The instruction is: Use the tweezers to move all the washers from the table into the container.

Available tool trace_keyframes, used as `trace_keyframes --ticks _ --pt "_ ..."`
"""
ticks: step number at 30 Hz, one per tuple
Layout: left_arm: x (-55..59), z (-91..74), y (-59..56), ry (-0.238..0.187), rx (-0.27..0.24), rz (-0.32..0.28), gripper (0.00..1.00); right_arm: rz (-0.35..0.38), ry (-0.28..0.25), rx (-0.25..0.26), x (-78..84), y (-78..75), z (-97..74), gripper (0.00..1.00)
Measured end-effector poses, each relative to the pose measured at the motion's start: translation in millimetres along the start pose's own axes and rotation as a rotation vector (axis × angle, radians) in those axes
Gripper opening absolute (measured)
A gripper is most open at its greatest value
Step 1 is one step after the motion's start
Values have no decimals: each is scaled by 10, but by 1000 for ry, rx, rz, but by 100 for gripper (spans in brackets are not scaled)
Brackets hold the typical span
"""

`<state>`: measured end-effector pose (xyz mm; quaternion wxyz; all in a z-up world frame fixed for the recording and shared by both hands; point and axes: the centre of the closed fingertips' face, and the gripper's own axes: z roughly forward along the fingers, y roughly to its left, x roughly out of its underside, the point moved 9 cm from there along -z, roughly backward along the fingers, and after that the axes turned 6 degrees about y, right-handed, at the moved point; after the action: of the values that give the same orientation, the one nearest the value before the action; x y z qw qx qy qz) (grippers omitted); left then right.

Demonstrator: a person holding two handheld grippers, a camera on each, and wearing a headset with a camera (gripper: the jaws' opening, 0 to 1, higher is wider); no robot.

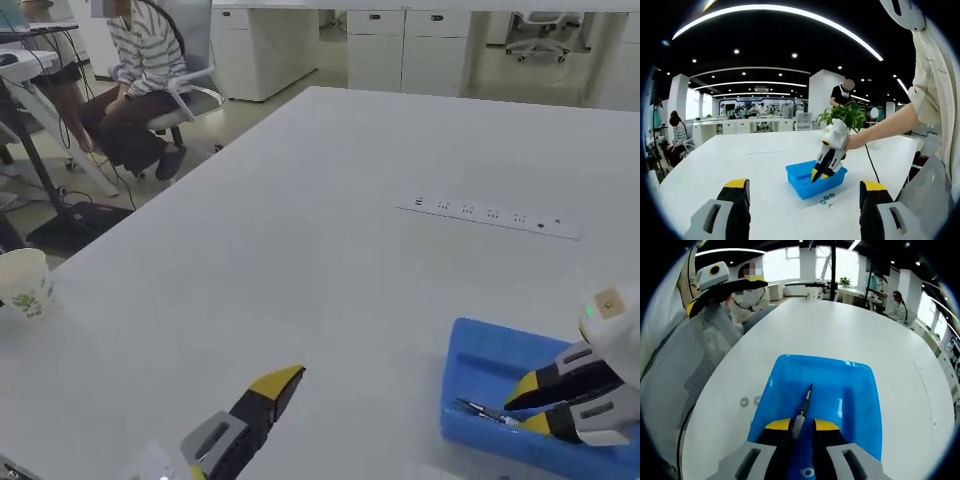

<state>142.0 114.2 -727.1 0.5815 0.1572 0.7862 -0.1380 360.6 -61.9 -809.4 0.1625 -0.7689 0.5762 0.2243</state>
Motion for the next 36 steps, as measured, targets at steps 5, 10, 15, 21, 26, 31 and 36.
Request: trace_keyframes --ticks 5,10,15,21,26,31,36 --pt "10 3 3 10 -1 2 92 26 19 80 41 -88 -64 6" --pt "-22 -6 -23 -23 25 -9 93 41 59 154 108 -59 -113 3" --pt "-18 1 -19 -5 42 -38 91 -56 115 252 66 -4 -160 2" --pt "5 1 34 71 64 -138 81 -286 194 434 -131 181 -323 1" --pt "4 -4 28 102 101 -171 81 -484 292 545 -263 363 -487 1" --pt "-13 26 7 180 178 -203 74 -695 374 633 -389 624 -598 1" --pt "-75 99 -26 247 268 -182 67 -842 419 656 -450 883 -634 1"
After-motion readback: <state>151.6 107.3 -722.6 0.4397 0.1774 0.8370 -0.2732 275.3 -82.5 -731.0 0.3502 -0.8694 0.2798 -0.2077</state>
